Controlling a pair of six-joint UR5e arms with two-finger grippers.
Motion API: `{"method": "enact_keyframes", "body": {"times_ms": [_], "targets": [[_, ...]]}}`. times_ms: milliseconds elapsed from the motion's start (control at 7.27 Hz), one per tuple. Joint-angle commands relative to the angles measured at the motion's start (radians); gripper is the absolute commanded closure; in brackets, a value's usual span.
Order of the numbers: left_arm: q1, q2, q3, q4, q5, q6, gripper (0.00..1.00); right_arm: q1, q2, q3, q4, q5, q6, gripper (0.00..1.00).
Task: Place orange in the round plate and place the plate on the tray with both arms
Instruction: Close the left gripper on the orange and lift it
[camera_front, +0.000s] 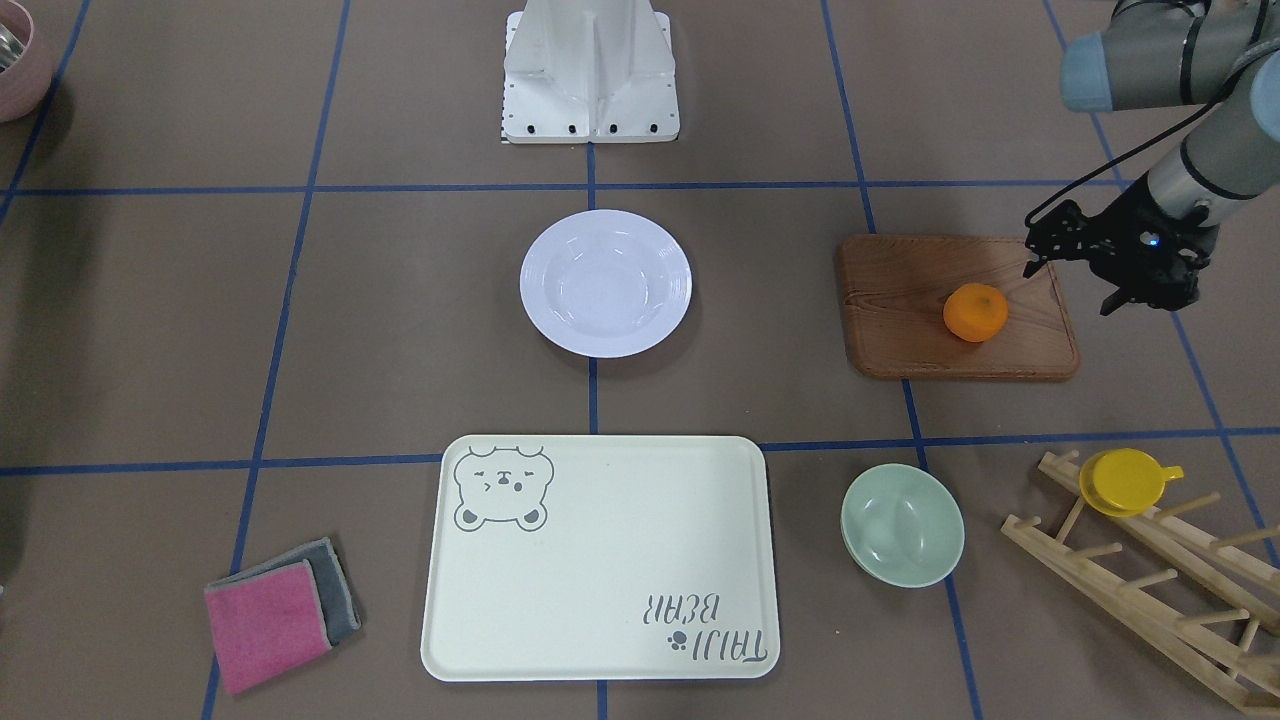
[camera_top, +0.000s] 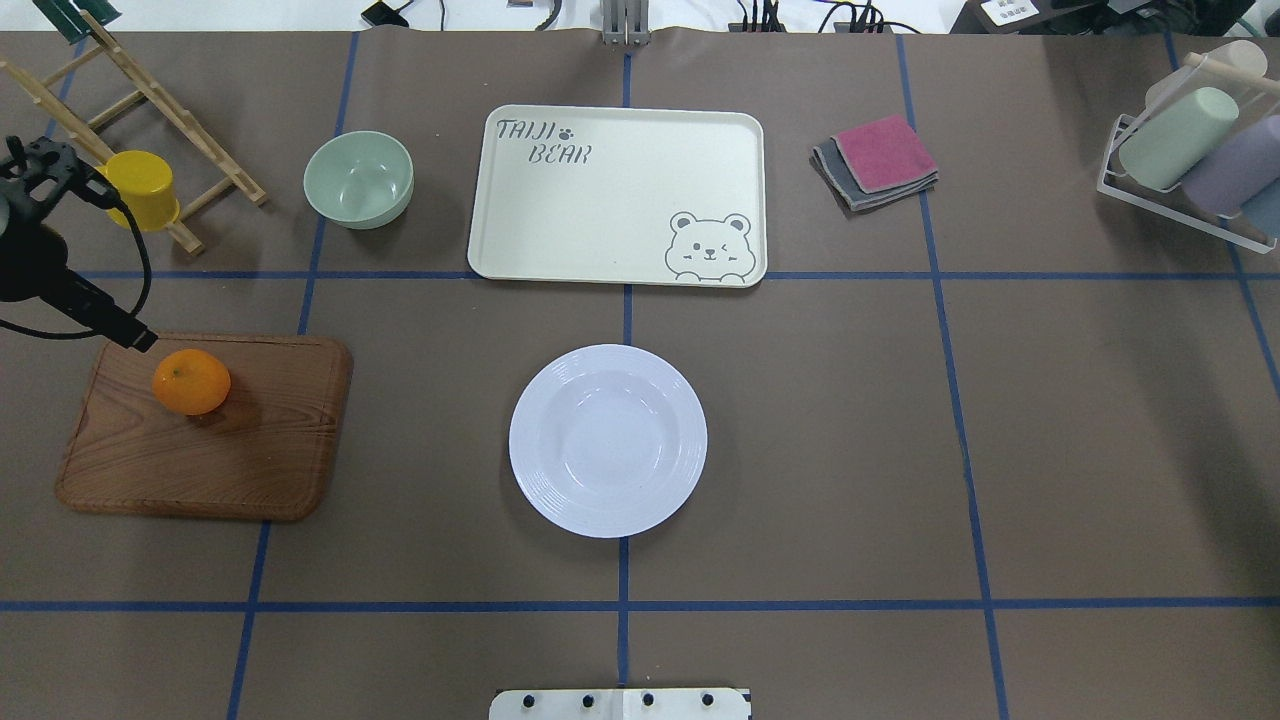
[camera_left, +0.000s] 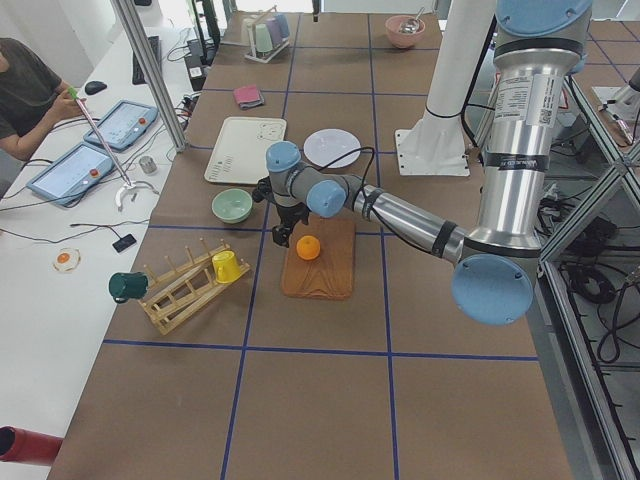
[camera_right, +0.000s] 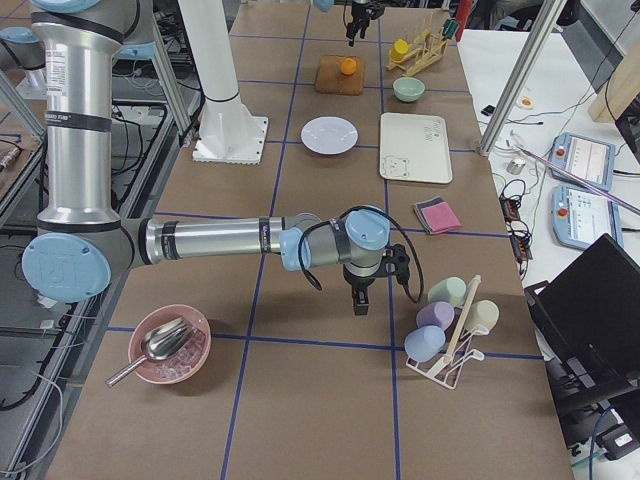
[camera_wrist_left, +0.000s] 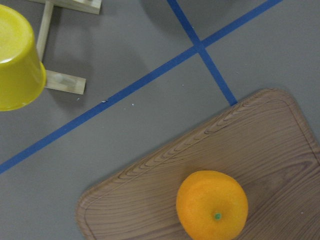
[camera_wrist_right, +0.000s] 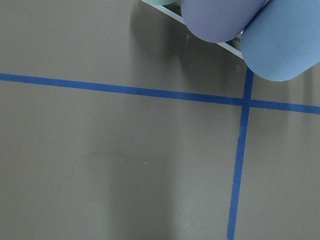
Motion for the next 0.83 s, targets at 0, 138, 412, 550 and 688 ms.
{"method": "enact_keyframes", "body": {"times_ms": [0,138,412,550,688], "targets": [[0.070,-0.013,0.005,0.000,0.026,-0.064,0.01,-0.003,0.001,-0.006,0.001,-0.002,0.002,0.00],[0.084,-0.013,0.003,0.000,0.065,-0.067,0.01,-0.005,0.001,-0.001,0.001,0.001,0.000,0.00],[0.099,-0.016,0.029,-0.003,0.067,-0.064,0.01,-0.008,0.000,-0.001,-0.001,0.002,0.000,0.00],[0.120,-0.016,0.041,-0.005,0.073,-0.065,0.01,-0.010,0.000,-0.004,0.001,0.002,-0.001,0.00],[0.140,-0.028,0.055,-0.005,0.087,-0.068,0.01,-0.010,0.001,-0.004,0.001,0.002,-0.001,0.00]]}}
